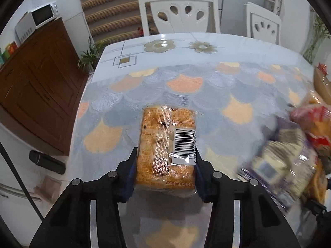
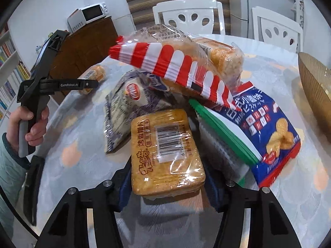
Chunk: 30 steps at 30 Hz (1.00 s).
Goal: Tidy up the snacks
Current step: 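Grasp the orange cracker pack with the left gripper while the right grasps the yellow square biscuit pack, then carry both packs over the amber bowl and open both grippers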
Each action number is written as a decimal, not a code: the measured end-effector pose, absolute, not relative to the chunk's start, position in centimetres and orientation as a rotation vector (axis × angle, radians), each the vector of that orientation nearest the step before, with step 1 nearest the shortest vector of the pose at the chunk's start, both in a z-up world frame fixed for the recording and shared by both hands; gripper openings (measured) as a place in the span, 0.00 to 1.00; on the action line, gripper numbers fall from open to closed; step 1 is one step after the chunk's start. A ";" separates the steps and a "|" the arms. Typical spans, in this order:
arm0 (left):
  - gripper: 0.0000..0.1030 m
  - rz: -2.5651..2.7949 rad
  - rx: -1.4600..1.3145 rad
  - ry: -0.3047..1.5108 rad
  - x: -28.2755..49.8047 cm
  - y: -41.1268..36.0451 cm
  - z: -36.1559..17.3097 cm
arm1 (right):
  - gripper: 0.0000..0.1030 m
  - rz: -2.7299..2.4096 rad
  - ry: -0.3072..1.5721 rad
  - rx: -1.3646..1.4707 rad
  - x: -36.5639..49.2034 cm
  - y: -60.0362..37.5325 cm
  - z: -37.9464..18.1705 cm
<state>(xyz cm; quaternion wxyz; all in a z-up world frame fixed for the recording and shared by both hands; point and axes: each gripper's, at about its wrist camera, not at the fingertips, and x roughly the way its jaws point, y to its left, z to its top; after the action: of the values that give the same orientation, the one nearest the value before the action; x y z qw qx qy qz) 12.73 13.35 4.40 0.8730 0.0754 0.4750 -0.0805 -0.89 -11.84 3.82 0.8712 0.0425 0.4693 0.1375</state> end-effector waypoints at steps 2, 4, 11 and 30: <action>0.43 -0.174 0.151 0.975 11.2 12.7 5.5 | 0.54 0.303 0.980 0.090 -1.8 -12.0 4.4; 0.43 -0.181 0.135 0.953 9.1 11.9 6.7 | 0.54 0.309 0.977 0.076 -3.3 -12.3 4.9; 0.43 -0.289 0.002 0.927 -0.1 8.4 7.4 | 0.53 0.304 0.994 0.056 -9.2 -14.9 5.1; 0.43 -0.472 -0.009 0.963 -6.7 0.4 2.4 | 0.57 0.096 0.989 0.071 -13.1 -22.6 3.2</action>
<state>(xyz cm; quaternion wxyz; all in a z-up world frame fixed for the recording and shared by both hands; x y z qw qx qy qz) -6.67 0.41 2.37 0.8597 -0.0042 0.4586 -0.2249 -13.07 -22.65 3.17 0.8785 0.0341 0.4744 0.0462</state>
